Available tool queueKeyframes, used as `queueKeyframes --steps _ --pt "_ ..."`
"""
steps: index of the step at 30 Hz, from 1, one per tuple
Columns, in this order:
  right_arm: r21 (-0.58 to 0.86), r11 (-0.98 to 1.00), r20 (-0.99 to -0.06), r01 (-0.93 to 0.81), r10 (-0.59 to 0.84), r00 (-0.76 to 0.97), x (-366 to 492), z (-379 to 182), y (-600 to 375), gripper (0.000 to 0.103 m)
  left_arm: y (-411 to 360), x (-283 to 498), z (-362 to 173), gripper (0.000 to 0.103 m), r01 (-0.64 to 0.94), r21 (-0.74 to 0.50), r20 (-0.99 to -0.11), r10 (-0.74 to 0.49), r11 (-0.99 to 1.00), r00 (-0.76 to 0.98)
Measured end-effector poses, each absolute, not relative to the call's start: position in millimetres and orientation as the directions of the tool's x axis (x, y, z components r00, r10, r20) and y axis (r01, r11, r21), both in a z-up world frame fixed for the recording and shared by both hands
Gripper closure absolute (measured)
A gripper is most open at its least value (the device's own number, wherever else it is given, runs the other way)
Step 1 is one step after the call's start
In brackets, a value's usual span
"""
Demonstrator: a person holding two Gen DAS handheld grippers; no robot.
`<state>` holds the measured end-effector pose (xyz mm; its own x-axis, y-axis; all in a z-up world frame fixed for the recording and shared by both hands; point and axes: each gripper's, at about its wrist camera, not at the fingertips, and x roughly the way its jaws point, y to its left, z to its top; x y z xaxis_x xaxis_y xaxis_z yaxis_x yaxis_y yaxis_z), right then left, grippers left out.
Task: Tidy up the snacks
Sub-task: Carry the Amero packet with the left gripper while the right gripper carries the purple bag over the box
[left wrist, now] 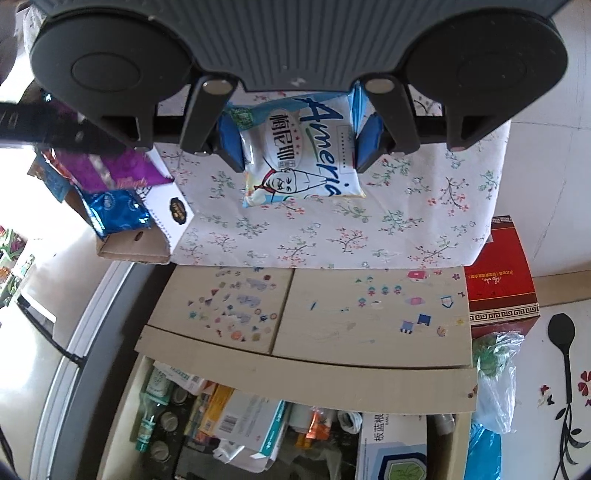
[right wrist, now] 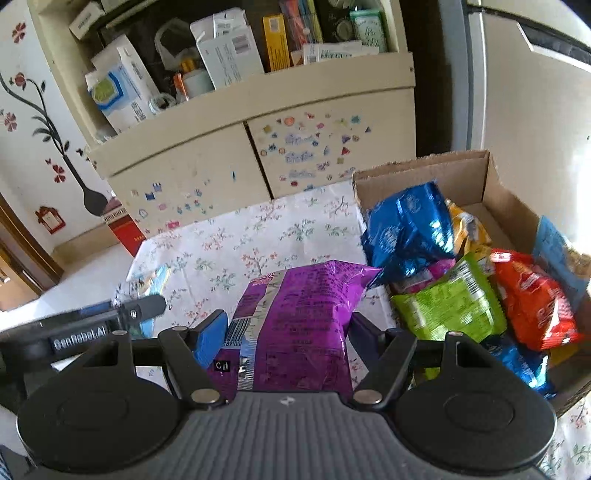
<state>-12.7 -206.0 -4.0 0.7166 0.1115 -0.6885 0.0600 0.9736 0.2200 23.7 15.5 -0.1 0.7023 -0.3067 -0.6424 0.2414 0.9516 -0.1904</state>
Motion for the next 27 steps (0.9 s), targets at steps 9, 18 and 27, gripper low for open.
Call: queueKeyframes --steps 9,18,27 --pt "0.295 0.951 -0.613 0.098 0.109 0.782 -32.2 27.2 -245.6 0.026 -5.9 2.8 -13.9 0.041 0.280 -0.217 -0.659 -0.352 0.935 0.665" --pt "0.352 0.917 -0.552 0.189 0.040 0.833 -52.7 46.6 -299.0 0.026 -56.8 -13.0 3.8 0.041 0.387 -0.259 -0.613 -0.460 0.885 0.642" --pt "0.391 0.888 -0.534 0.242 0.005 0.845 -53.4 52.1 -332.9 0.026 -128.4 -28.1 17.2 0.040 0.526 -0.260 -0.591 -0.564 0.810 0.577"
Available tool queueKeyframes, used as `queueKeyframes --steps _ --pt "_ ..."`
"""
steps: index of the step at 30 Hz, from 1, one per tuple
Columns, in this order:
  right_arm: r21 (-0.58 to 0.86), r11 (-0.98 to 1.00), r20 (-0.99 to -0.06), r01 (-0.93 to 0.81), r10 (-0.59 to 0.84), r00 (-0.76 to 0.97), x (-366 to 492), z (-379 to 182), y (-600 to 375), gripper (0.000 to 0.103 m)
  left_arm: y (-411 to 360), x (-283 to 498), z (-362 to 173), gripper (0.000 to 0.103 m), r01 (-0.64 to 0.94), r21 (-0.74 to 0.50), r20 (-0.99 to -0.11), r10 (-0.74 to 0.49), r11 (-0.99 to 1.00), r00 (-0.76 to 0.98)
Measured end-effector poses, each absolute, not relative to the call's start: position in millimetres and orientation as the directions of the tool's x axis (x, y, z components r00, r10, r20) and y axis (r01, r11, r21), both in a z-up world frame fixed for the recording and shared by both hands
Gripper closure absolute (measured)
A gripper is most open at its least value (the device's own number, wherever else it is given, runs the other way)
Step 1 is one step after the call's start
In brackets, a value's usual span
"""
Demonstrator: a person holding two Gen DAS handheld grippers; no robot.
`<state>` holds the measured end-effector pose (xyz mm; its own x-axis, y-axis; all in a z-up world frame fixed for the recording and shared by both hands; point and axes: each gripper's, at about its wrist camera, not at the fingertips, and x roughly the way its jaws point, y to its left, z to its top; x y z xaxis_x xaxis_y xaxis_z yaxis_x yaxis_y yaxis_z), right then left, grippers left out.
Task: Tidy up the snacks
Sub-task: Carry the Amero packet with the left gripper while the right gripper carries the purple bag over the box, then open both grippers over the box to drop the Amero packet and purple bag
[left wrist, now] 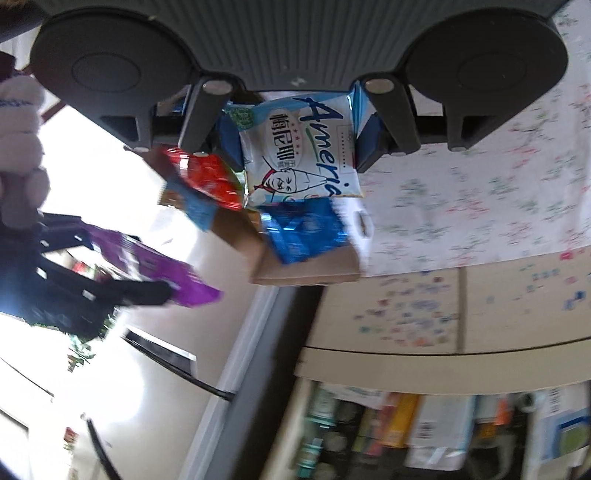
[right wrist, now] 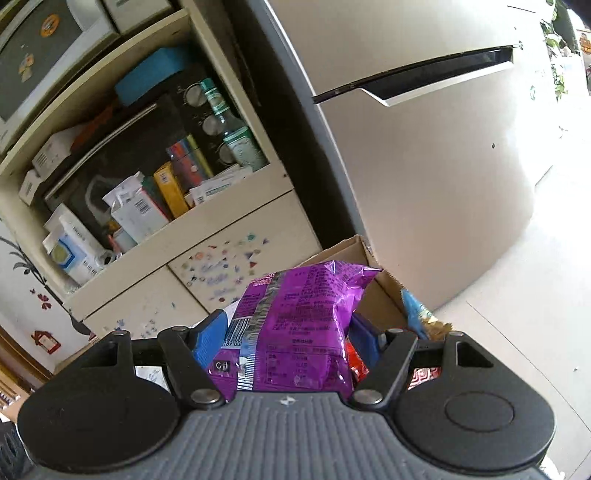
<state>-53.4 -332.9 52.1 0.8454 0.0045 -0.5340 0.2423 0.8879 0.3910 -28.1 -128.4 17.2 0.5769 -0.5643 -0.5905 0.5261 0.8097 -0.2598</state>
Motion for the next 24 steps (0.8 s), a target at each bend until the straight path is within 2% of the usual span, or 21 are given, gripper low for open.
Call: queueKeyframes --steps 6,7,13,16,19,20,24 --pt "0.376 0.896 -0.542 0.234 0.008 0.841 -42.4 52.9 -339.7 0.028 -174.1 -36.6 17.7 0.040 0.607 -0.200 -0.583 -0.591 0.769 0.557" --pt "0.379 0.896 -0.542 0.234 0.010 0.840 -41.6 53.1 -341.1 0.030 -179.4 -35.9 16.8 0.040 0.613 -0.199 -0.585 -0.594 0.765 0.552" --pt "0.399 0.880 -0.558 0.258 0.010 0.830 -29.9 49.6 -350.3 0.031 -200.3 -27.9 7.4 0.039 0.618 -0.197 -0.600 -0.592 0.761 0.538" --pt "0.408 0.868 -0.567 0.282 -0.001 0.824 -26.6 47.9 -352.8 0.031 -208.8 -21.2 0.2 0.036 0.613 -0.185 -0.620 -0.575 0.768 0.533" --pt "0.442 0.857 -0.562 0.264 0.036 0.826 -27.0 48.3 -352.0 0.031 -206.1 -21.8 0.2 0.028 0.605 -0.208 -0.613 -0.584 0.769 0.531" --pt "0.441 0.859 -0.564 0.260 0.039 0.825 -27.3 48.2 -350.3 0.031 -205.9 -23.1 0.6 0.025 0.606 -0.208 -0.615 -0.585 0.768 0.530" --pt "0.414 0.874 -0.577 0.255 0.035 0.816 -26.0 47.7 -344.0 0.030 -205.0 -26.9 3.8 0.019 0.608 -0.191 -0.618 -0.575 0.771 0.536"
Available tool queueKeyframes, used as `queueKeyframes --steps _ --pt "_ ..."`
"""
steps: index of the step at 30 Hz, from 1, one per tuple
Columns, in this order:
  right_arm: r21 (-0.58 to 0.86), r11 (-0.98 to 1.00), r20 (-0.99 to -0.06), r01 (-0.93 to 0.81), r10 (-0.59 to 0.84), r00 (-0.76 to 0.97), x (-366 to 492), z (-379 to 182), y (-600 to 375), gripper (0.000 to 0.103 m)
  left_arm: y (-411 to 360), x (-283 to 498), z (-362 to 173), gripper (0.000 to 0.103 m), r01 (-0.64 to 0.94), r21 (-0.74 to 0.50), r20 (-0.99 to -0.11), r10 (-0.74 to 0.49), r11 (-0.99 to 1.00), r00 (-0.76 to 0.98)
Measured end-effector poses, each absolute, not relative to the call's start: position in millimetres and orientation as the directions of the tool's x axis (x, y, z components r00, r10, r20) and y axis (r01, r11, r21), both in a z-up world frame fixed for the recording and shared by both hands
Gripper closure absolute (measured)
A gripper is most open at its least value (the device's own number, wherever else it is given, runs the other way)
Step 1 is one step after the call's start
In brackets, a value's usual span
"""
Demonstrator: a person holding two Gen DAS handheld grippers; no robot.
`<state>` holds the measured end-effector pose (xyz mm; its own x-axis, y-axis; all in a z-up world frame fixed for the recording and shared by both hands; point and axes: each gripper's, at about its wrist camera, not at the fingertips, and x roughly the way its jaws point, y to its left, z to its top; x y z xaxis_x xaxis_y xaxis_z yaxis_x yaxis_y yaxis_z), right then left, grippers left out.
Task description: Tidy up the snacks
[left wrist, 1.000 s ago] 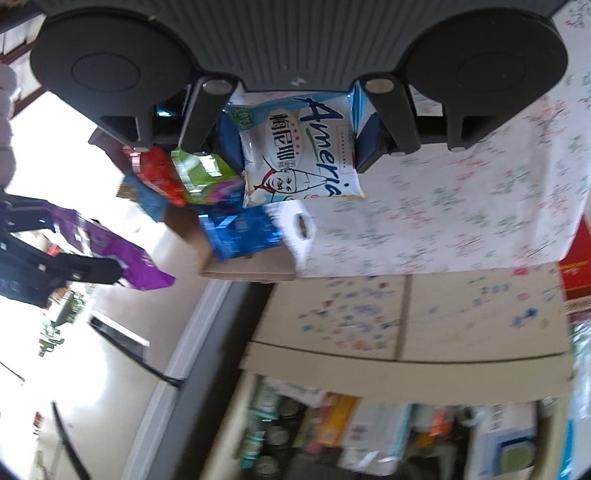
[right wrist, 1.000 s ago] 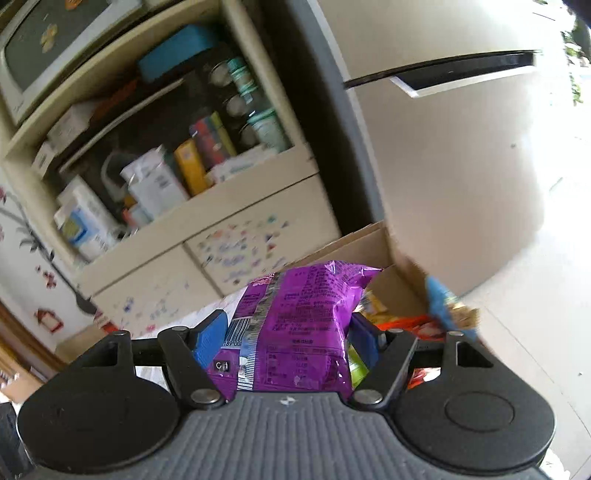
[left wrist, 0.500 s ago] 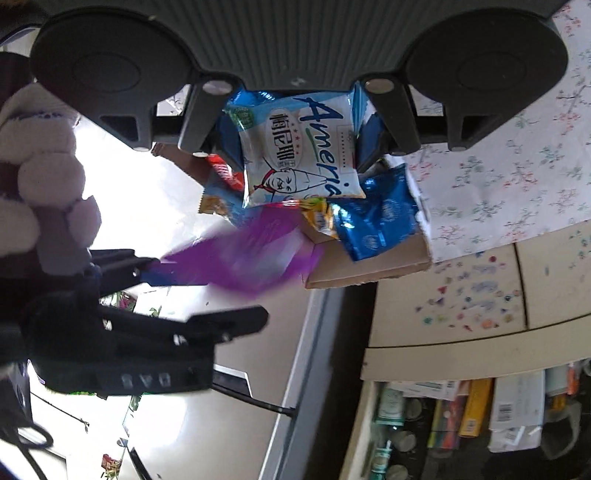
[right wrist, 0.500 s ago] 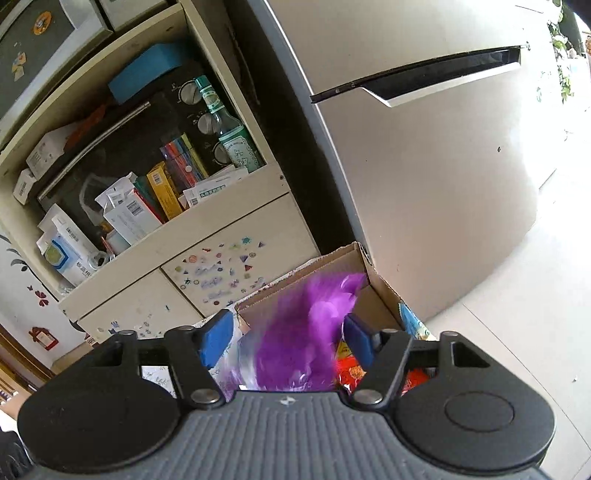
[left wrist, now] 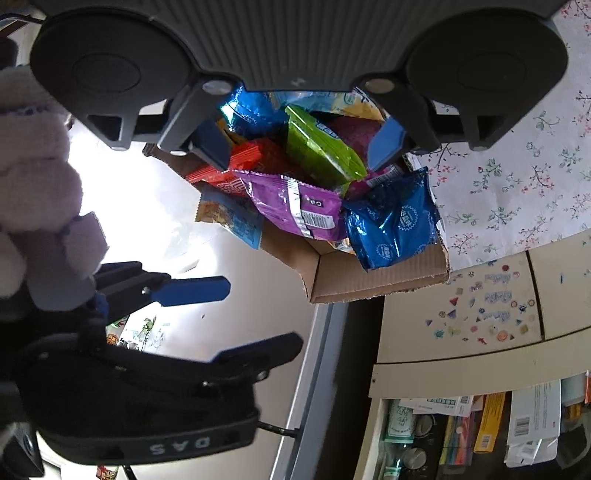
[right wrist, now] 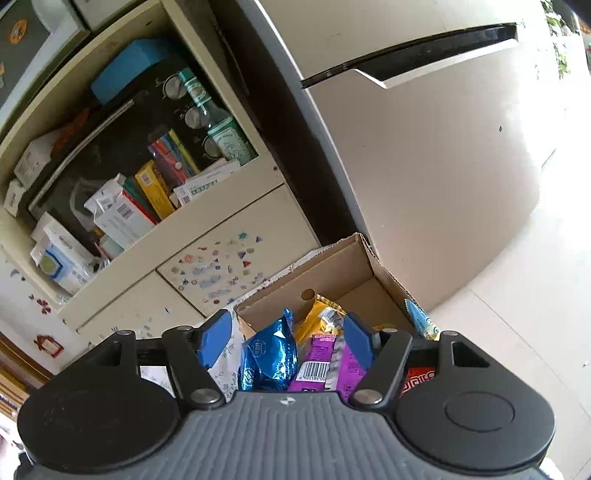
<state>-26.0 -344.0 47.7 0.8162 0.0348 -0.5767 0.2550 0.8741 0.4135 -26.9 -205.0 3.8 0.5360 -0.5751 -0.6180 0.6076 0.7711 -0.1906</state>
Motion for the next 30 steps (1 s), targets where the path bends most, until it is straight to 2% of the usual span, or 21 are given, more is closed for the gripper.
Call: queueKeyframes --steps 2,4,8,18,30 --pt "0.411 0.875 -0.580 0.254 0.036 0.814 -26.2 47.3 -343.9 0.028 -203.8 -29.7 7.4 0.013 0.601 -0.179 -0.621 -0.563 0.779 0.545" --pt "0.404 0.876 -0.585 0.262 0.027 0.811 -26.7 46.9 -344.6 0.024 -203.4 -32.4 10.4 0.011 0.587 -0.144 -0.635 -0.530 0.797 0.563" --pt "0.388 0.876 -0.602 0.287 0.004 0.799 -29.7 44.7 -346.9 0.020 -201.3 -37.0 12.7 0.010 0.560 -0.086 -0.668 -0.465 0.824 0.582" --pt "0.322 0.891 -0.642 0.319 -0.043 0.766 -44.4 38.2 -344.7 0.011 -183.9 -42.9 16.5 0.007 0.470 -0.049 -0.724 -0.355 0.882 0.592" --pt "0.227 0.902 -0.684 0.368 -0.121 0.720 -66.7 31.7 -337.6 0.002 -168.1 -46.1 26.2 0.005 0.414 -0.026 -0.760 -0.287 0.910 0.583"
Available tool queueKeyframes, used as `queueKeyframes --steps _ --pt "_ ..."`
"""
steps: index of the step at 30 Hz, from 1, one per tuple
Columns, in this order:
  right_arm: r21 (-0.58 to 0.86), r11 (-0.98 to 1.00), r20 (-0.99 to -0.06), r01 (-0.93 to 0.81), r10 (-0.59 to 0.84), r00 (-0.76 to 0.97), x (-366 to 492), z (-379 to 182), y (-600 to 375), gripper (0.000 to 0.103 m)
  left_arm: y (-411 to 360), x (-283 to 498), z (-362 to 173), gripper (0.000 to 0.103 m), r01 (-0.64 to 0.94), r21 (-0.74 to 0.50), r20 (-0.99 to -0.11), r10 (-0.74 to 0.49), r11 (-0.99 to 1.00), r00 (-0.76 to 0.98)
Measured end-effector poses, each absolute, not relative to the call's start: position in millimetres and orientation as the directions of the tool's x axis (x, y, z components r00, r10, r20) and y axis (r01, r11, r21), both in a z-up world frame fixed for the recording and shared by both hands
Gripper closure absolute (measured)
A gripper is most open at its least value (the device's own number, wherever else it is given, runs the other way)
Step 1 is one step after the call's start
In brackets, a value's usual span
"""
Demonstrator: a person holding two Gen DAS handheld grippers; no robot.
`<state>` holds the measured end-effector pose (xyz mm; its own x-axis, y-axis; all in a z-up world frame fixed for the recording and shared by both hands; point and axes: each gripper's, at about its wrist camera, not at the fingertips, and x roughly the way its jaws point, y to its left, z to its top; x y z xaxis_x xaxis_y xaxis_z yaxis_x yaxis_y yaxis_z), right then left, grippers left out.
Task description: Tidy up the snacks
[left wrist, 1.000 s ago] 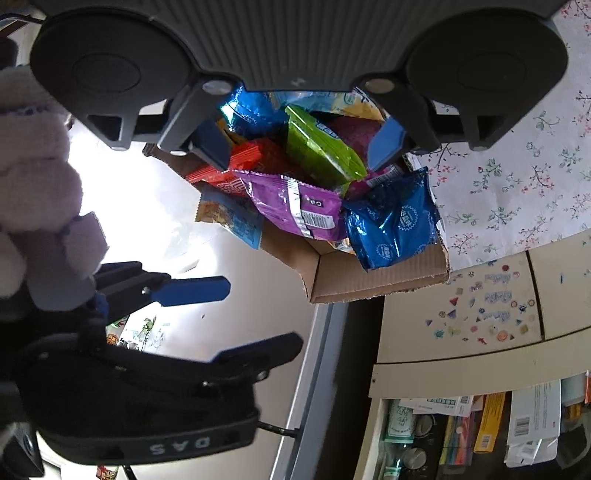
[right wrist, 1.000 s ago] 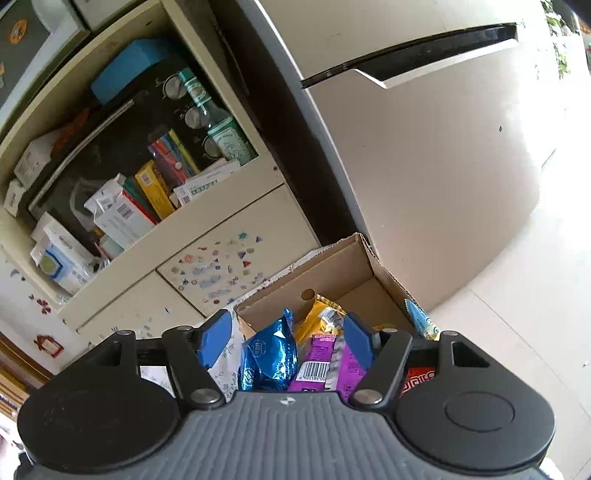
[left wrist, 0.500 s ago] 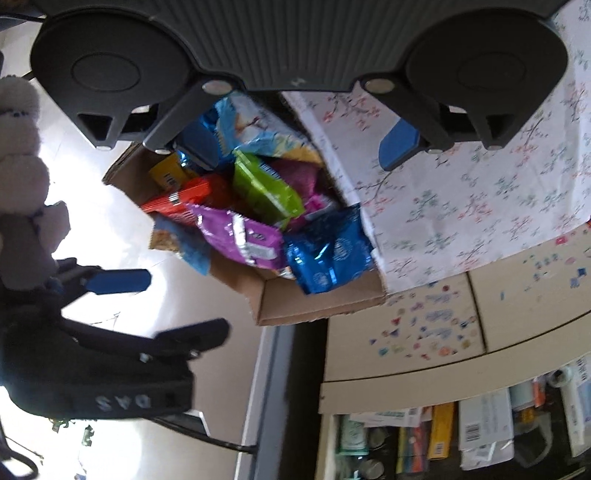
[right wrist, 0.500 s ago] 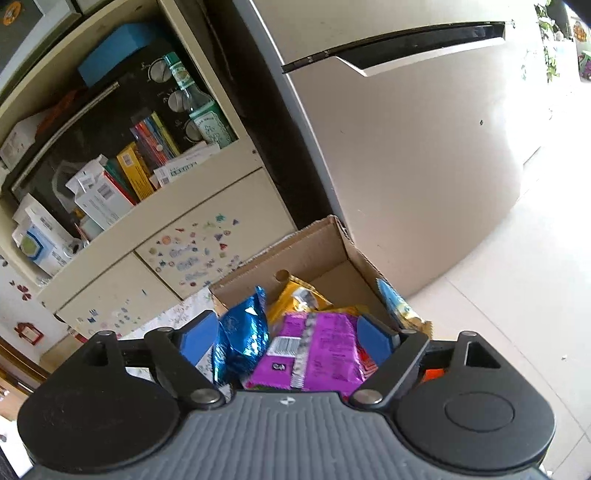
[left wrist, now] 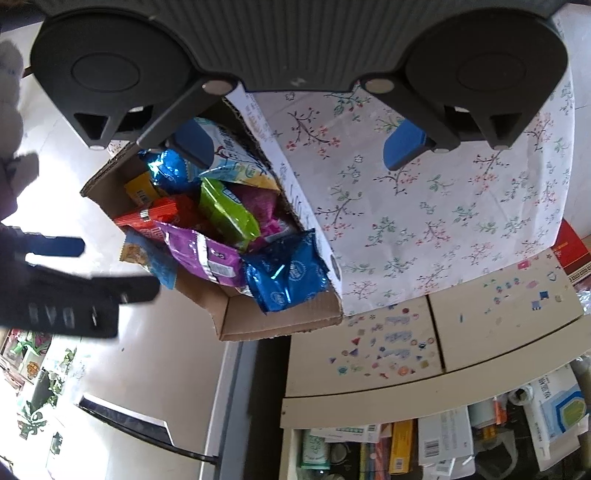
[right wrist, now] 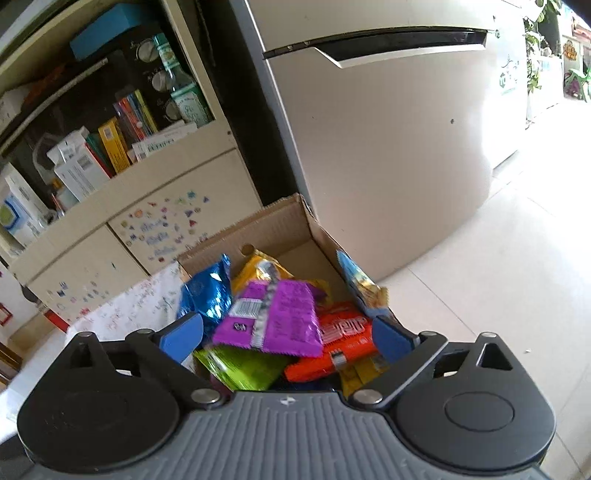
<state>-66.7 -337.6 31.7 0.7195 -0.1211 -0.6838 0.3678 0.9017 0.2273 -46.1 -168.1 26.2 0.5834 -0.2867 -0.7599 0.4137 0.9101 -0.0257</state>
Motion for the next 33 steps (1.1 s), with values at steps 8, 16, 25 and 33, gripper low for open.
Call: queueKeyframes --steps 8,16,25,33 --pt "0.147 0.920 -0.718 0.363 -0.154 0.679 -77.3 23.9 -321.8 0.000 -162.0 -34.7 35.0 0.004 0.366 0.012 -0.767 -0.226 0.931 0.600" --pt "0.094 0.922 -0.744 0.377 -0.187 0.642 -77.1 18.2 -317.5 0.000 -165.8 -20.4 38.1 0.003 0.327 0.071 -0.772 -0.156 0.942 0.616" --pt "0.037 0.929 -0.755 0.369 -0.216 0.619 -74.5 16.7 -312.5 0.000 -181.7 -9.1 42.9 0.002 0.326 0.141 -0.767 -0.105 0.935 0.634" --pt "0.038 0.921 -0.757 0.388 -0.227 0.612 -74.2 17.1 -314.1 0.000 -189.9 -6.6 41.5 0.002 0.336 0.183 -0.768 -0.080 0.924 0.636"
